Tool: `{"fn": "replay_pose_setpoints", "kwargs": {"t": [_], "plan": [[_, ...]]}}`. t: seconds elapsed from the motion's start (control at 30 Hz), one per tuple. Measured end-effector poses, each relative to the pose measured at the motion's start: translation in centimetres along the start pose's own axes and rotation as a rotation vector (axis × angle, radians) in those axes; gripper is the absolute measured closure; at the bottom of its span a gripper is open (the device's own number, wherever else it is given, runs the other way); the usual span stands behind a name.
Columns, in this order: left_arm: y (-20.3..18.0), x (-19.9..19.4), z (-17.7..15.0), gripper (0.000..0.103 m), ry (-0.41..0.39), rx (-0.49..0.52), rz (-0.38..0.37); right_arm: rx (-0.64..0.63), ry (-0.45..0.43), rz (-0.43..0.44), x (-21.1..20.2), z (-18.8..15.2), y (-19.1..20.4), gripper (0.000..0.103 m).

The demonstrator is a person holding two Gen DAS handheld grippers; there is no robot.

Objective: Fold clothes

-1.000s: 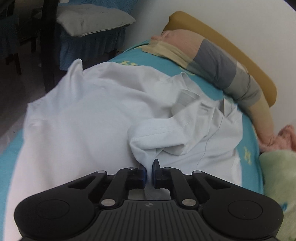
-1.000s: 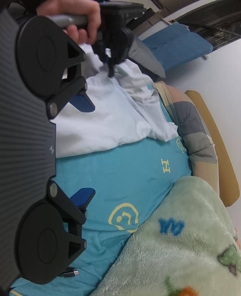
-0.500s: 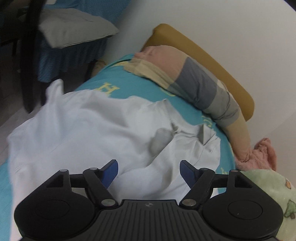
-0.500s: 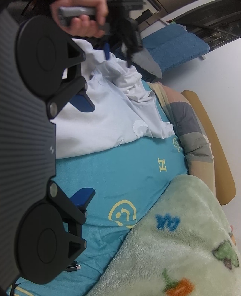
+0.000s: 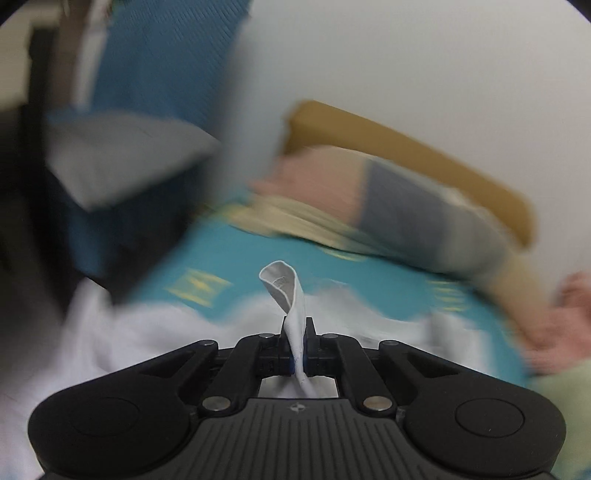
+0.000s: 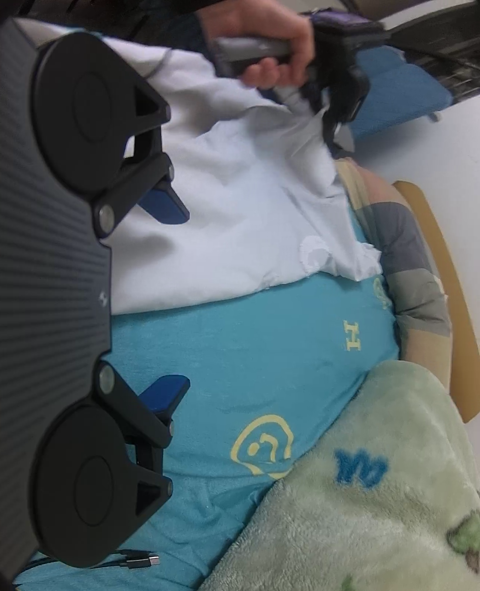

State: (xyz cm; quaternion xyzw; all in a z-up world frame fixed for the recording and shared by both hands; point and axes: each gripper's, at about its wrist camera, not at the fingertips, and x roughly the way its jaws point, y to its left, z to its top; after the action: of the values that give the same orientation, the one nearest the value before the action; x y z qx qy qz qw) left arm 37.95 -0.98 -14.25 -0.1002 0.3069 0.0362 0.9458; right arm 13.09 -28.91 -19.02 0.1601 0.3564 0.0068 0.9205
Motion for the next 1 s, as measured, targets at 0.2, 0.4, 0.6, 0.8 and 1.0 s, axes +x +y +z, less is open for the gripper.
{"fn": "replay_pose_setpoints", "kwargs": {"t": [0.2,0.4,0.6,0.8,1.0], "plan": [[1.3,-0.7,-0.9,0.059,0.078,0.021,0.036,-0.042,-0.013,-0.018,0.0,-0.2,0.4,0.013],[-0.8,-10.7,-2.7,0.02,0.078,0.146,-0.054,-0.041,-0.049,0.01,-0.8,0.3,0.8,0.013],[-2.1,-22.6,-5.7,0.006,0.028,0.2,-0.114,-0.069,-0.137,0.044,-3.2,0.8,1.5,0.013],[-2.9,-31.2,-8.3,0.002,-0.009,0.253,-0.124,-0.118,-0.223,0.09,-5.9,0.7,2.5,0.013],[-1.3,-36.1,-11.1,0.0,-0.017,0.252,-0.181,-0.092,-0.25,0.11,-9.4,-0.2,2.6,0.013]]}}
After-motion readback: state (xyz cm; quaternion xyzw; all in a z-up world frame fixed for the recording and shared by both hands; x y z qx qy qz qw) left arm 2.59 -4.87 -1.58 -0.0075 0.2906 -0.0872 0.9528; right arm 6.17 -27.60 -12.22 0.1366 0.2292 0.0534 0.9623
